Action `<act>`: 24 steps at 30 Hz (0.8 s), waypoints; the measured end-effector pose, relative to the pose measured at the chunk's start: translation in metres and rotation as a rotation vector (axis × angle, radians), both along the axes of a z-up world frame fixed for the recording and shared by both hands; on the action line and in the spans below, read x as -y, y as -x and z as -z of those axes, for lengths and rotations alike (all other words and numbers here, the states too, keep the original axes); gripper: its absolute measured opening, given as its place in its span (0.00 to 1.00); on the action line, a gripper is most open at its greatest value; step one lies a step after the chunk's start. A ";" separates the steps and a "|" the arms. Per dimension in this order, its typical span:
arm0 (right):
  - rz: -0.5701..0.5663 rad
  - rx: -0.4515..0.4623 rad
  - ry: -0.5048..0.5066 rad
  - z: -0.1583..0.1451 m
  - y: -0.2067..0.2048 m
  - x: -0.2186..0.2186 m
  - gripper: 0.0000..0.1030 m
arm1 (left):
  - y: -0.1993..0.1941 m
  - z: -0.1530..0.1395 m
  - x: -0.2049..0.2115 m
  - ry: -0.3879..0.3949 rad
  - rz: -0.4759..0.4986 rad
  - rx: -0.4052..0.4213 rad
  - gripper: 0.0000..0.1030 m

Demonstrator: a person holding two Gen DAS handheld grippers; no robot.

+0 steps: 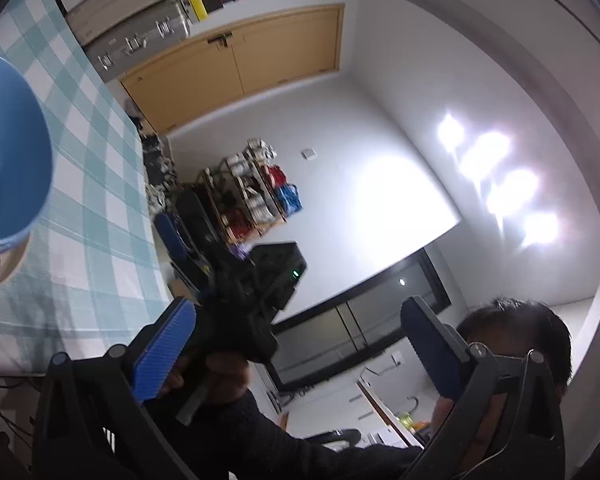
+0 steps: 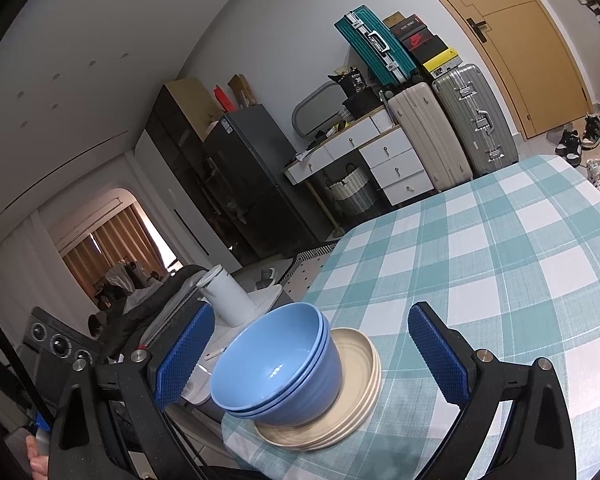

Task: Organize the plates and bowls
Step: 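Move the right tool toward the stack of blue bowls on beige plates, then close the right tool on the rim of the bowl-and-plate stack and lift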

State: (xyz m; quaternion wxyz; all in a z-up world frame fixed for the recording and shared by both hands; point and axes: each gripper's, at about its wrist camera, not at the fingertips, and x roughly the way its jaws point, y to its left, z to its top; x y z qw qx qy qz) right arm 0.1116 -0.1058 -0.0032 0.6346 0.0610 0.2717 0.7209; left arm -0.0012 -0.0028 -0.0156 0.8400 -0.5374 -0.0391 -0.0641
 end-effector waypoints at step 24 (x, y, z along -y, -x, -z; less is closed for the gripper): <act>0.040 0.025 0.046 0.001 -0.013 -0.005 0.96 | -0.045 -0.009 0.037 -0.388 -0.158 -0.421 0.80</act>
